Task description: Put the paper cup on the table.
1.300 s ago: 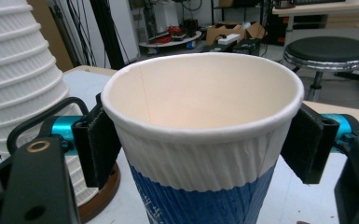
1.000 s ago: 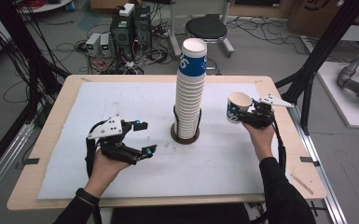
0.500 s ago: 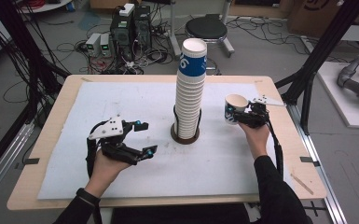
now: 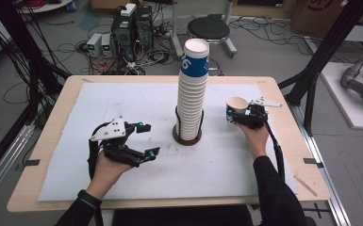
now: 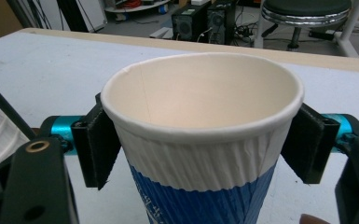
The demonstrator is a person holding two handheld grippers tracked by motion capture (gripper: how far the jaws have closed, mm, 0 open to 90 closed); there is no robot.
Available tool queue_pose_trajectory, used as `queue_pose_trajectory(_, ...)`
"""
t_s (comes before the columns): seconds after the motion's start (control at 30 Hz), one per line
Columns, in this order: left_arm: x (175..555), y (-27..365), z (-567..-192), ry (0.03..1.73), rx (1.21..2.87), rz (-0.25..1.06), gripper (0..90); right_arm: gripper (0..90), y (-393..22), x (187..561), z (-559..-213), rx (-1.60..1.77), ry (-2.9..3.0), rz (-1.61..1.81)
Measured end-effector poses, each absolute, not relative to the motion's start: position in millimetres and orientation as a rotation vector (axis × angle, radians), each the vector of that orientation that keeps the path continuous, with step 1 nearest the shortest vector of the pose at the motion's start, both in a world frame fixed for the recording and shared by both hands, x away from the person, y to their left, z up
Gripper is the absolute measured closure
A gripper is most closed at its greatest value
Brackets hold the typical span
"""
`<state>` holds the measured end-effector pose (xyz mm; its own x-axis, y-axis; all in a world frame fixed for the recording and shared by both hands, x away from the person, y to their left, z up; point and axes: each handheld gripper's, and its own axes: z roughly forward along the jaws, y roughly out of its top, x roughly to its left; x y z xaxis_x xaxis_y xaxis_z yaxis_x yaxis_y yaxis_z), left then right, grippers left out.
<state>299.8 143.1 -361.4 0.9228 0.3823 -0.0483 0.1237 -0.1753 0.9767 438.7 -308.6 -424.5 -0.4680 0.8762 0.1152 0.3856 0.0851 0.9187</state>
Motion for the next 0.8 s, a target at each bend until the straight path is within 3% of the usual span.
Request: queue_pose_trajectory(0.8,299.4,142.9,-361.5,0.383,1.746,0.243,15.2,20.2,-309.0,439.8,-428.0,1.271,1.938,1.322)
